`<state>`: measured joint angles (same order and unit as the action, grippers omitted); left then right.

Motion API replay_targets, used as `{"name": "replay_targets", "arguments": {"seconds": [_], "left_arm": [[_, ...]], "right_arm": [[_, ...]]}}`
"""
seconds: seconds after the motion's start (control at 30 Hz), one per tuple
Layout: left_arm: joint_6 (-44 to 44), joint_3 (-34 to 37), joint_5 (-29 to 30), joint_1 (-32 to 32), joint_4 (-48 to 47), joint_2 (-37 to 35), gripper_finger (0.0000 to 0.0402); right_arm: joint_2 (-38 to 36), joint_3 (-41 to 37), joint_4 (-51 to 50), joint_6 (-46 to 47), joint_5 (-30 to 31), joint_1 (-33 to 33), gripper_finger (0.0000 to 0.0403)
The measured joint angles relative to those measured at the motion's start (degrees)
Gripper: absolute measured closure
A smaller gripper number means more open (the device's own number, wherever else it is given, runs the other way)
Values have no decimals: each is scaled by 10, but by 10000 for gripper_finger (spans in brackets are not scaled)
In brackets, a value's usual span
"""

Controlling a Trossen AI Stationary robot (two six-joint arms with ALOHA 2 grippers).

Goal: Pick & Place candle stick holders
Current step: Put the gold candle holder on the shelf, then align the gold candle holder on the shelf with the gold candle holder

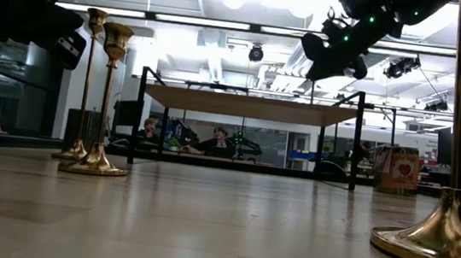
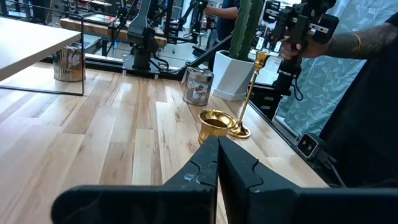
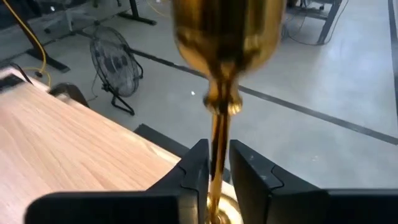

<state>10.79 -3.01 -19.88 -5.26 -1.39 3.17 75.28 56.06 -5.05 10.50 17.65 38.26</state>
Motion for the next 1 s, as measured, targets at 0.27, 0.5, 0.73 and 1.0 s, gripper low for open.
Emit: {"name": "replay_targets", "arguments": {"seconds": [0.27,0.5,0.73,1.0], "left_arm": [[0,0,0,0,0,0,402],[0,0,0,0,0,0,402],[0,0,0,0,0,0,402],[0,0,0,0,0,0,402]], "right_arm": [[-4,0,3,18,1,0,263],[-24,0,-26,32,4,-8,174],[-59,0,-68,32,2,-41,148],[-111,0,-149,35,-16,-104,150]]}}
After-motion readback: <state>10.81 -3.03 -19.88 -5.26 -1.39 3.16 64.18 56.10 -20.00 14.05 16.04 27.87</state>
